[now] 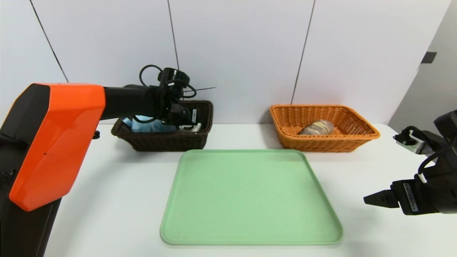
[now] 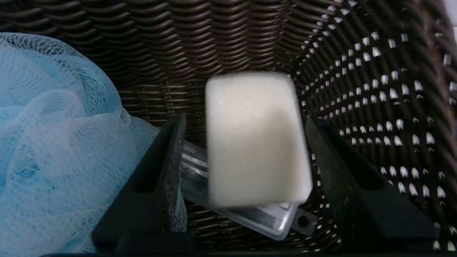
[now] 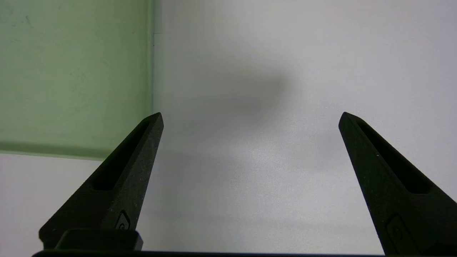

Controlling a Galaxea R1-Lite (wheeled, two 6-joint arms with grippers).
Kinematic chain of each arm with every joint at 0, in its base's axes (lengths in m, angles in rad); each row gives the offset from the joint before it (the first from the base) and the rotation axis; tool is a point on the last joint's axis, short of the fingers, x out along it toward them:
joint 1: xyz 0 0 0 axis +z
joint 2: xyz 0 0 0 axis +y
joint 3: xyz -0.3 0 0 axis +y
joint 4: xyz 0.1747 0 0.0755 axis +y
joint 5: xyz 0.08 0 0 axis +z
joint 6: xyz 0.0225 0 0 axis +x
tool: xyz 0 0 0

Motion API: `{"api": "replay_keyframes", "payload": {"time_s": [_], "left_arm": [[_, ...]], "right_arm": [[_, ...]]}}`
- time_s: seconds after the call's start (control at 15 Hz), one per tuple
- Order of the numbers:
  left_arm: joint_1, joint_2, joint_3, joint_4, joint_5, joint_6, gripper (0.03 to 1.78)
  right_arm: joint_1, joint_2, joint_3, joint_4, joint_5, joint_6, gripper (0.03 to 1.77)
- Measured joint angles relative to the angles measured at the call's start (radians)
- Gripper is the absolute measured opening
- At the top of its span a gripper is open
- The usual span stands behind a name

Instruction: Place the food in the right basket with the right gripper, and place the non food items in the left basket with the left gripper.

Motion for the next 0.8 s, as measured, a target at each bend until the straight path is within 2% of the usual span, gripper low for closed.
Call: {"api": "replay_keyframes", "payload": {"time_s": [0.2,0.47,0.67,0.8], "left_arm": [[-0.002,-0.002,0.0,0.0,0.0,0.0,1.37],[0.0,-0.046,0.0,0.004,0.001,0.0,1.5],[-0.001,-0.166,0.003,0.039,0.009,0.002,1.56],[-0.001,-0.292,0.012,0.119,0.013,0.003,1.6]], "right_arm": [[0.0,-0.001,0.001,0.001,0.0,0.0,1.7],[0.001,-0.006,0.003,0.0,0.0,-0.002,1.7],[0.003,-0.008,0.001,-0.007,0.001,-0.004,1.7],[0.006,-0.008,0.002,-0.054,0.004,-0.007,1.7]]}}
